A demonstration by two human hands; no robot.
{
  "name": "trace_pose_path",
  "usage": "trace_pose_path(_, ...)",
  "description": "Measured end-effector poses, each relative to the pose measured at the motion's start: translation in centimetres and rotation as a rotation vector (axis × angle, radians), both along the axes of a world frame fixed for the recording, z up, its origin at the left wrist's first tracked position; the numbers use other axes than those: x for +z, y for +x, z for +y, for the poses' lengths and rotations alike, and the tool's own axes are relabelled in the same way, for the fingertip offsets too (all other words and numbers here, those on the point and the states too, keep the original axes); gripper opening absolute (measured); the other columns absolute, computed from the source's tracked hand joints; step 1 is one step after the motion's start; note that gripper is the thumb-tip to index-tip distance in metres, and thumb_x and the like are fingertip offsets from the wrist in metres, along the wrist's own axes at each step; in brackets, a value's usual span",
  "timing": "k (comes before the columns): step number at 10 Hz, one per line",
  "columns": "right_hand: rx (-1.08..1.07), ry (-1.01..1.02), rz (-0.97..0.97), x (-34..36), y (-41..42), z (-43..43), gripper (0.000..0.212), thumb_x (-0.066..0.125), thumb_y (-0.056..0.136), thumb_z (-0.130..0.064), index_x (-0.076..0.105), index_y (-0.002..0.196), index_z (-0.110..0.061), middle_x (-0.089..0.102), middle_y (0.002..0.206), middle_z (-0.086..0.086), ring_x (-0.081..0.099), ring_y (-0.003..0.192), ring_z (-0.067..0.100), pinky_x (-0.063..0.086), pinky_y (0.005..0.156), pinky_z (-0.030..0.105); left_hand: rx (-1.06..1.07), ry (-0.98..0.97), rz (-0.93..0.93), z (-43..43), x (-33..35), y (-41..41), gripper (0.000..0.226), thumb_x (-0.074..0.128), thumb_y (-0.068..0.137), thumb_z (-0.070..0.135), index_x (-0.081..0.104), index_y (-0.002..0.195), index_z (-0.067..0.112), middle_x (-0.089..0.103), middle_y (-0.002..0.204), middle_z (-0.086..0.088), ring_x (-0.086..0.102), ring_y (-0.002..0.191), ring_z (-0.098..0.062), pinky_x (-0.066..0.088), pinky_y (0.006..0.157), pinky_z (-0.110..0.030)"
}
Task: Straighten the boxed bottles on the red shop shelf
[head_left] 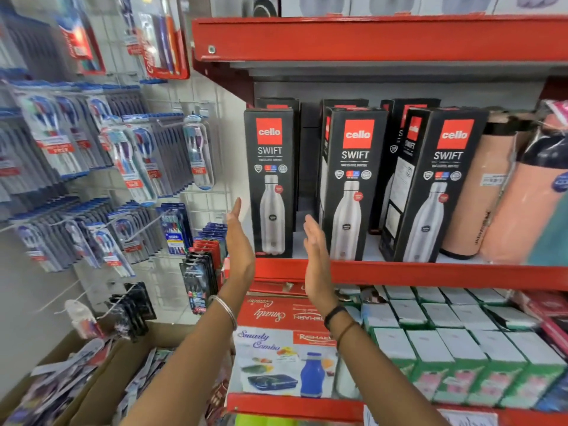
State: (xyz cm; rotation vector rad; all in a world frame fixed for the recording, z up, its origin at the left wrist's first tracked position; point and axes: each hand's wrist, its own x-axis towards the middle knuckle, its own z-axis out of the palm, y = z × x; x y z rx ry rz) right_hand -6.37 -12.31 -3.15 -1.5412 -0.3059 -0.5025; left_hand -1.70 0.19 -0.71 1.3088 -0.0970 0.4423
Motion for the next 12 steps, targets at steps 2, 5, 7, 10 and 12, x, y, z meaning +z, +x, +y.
trace_pose_path(2,0.001,0.072,0.240,2.4,3.3,2.3,0.098,0.024,0.073,-0.084,0.020,0.148,-0.021,0.019,0.156,-0.006,0.016,0.145,0.012,0.011,0.121,0.035,-0.252,0.140,0.069,1.7,1.4,1.1,0.062,0.002,0.092,0.062,0.026,0.146,0.044,0.022,0.160,0.011,0.018,0.149,-0.028,0.017,0.116,-0.062)
trace_pose_path(5,-0.051,0.093,0.239,1.9,3.8,1.1,0.083,0.012,0.081,-0.066,0.032,0.144,-0.017,0.028,0.156,0.013,0.028,0.143,0.029,0.023,0.119,0.043,-0.379,0.237,0.056,3.1,1.2,0.0,0.109,0.022,0.048,0.099,0.028,0.143,0.048,0.023,0.160,0.010,0.022,0.147,-0.032,0.021,0.116,-0.060)
trace_pose_path(7,-0.049,0.061,0.220,1.8,2.6,0.4,0.085,0.016,0.078,-0.064,0.037,0.142,-0.012,0.034,0.152,0.016,0.036,0.138,0.033,0.032,0.110,0.038,-0.408,0.223,0.045,3.4,1.2,-1.4,0.089,0.021,0.051,0.097,0.032,0.131,0.060,0.022,0.160,0.005,0.022,0.147,-0.031,0.021,0.116,-0.058)
trace_pose_path(10,0.000,0.038,0.270,1.7,2.1,-0.3,0.070,0.018,0.090,-0.059,0.035,0.144,-0.017,0.032,0.154,0.012,0.034,0.140,0.031,0.031,0.114,0.040,-0.361,0.255,0.089,2.7,1.6,-2.1,0.079,0.010,0.076,0.071,0.021,0.148,0.040,0.019,0.161,0.005,0.018,0.148,-0.031,0.019,0.117,-0.057)
trace_pose_path(12,-0.135,0.015,0.064,3.1,-1.1,-1.6,0.063,0.031,0.093,-0.056,0.050,0.134,-0.012,0.052,0.141,0.007,0.047,0.132,0.017,0.036,0.113,0.036,0.093,0.268,-0.223,1.1,2.3,-4.2,0.047,0.028,0.102,0.038,0.038,0.145,0.022,0.036,0.152,0.011,0.030,0.139,0.000,0.026,0.119,-0.031)
